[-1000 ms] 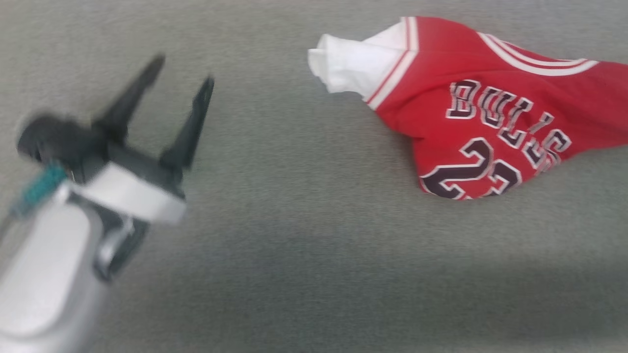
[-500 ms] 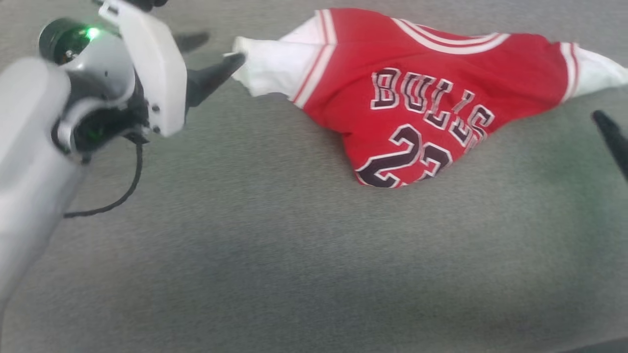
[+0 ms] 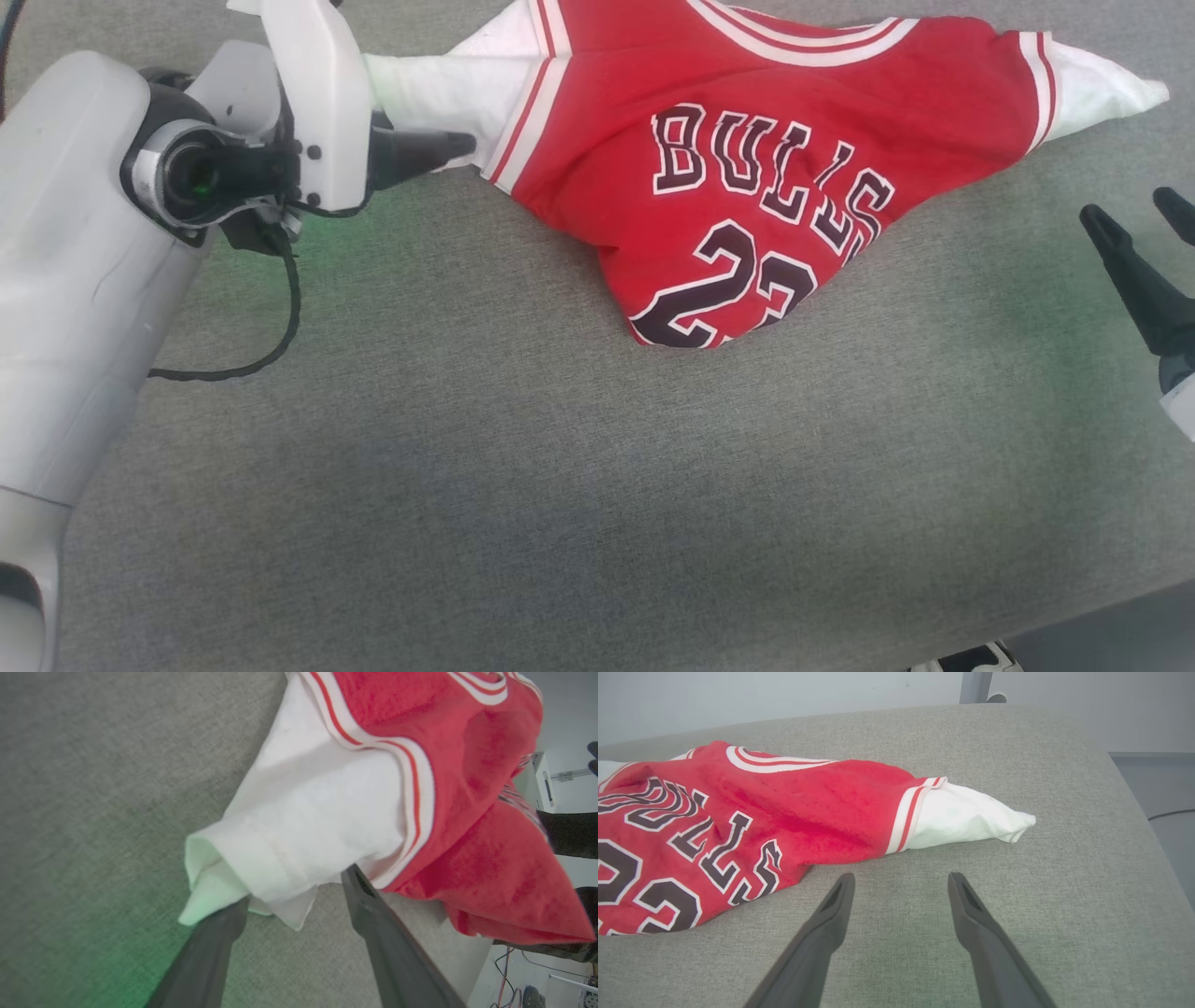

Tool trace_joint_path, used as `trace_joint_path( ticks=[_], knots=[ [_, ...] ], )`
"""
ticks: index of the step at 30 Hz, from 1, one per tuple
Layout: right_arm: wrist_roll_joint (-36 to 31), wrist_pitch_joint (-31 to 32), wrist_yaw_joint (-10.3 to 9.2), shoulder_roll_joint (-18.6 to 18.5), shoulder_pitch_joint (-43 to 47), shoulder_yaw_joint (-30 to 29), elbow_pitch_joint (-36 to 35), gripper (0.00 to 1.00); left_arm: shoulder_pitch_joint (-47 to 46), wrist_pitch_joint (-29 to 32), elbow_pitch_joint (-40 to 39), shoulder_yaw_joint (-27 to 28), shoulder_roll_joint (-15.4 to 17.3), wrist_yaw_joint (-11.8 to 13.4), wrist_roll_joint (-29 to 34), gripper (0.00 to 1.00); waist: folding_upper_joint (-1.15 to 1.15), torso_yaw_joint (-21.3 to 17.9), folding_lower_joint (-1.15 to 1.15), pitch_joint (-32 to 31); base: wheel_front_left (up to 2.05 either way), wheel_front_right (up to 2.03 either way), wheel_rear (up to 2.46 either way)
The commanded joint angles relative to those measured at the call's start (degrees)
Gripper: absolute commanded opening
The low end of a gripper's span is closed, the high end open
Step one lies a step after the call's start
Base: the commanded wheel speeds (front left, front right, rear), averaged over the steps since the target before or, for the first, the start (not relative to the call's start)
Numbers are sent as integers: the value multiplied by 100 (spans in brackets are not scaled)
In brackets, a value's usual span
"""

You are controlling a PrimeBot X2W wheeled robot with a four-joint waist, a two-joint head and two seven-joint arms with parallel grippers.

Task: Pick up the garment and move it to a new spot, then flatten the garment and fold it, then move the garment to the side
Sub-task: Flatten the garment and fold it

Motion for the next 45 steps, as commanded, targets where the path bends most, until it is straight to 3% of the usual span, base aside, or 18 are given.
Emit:
trace_joint_path(
  ticks=[1, 6, 16, 24, 31, 32, 33, 34, 39, 45],
  knots=[
    [-41, 14, 0, 48, -66, -19, -38, 100, -13, -37, 102, -4, 9, -11, 45, 0, 0, 18, 0, -2, 0, 0, 0],
    [-94, 65, 0, 63, -23, -84, -101, 100, 62, -409, 245, 186, 52, -51, -102, 0, 0, 249, 0, -109, 0, 0, 0],
    [-154, 351, 0, 20, 113, -165, -236, 100, 674, -1010, 363, 488, 802, -64, -245, 0, 0, 833, 0, -432, 0, 0, 0],
    [-187, 558, 0, -25, 197, -255, -311, 100, 1100, -1396, 461, 433, 1135, -12, 23, 0, 0, 1021, 0, -564, 0, 0, 0],
    [-221, 707, 0, -56, 262, -349, -452, 100, 1344, -2027, 421, 462, 1115, -35, 153, 0, 0, 1106, 0, -648, 0, 0, 0],
    [-227, 712, 0, -46, 254, -349, -459, 100, 1363, -2196, 378, 460, 1137, -43, 222, 34, 0, 1113, 0, -653, 0, 0, 0],
    [-235, 731, 0, -38, 238, -324, -474, 100, 1398, -2384, 344, 462, 1167, -45, 298, 76, 0, 1121, 0, -658, 0, 0, 0],
    [-262, 727, 0, -49, 213, -281, -491, 100, 1448, -2590, 287, 450, 1201, -50, 408, 100, 0, 1132, 0, -667, 0, 0, 0],
    [-400, 654, 0, -75, 36, -192, -382, 100, 1831, -3880, -77, 458, 1293, -29, 881, 100, 0, 1292, 0, -690, 0, 0, 0],
    [-428, 860, 0, -280, -486, 119, -295, 100, 2563, -5854, -844, 575, 1183, 370, 1597, 100, 0, 1652, 0, -661, 0, 0, 0]
  ],
)
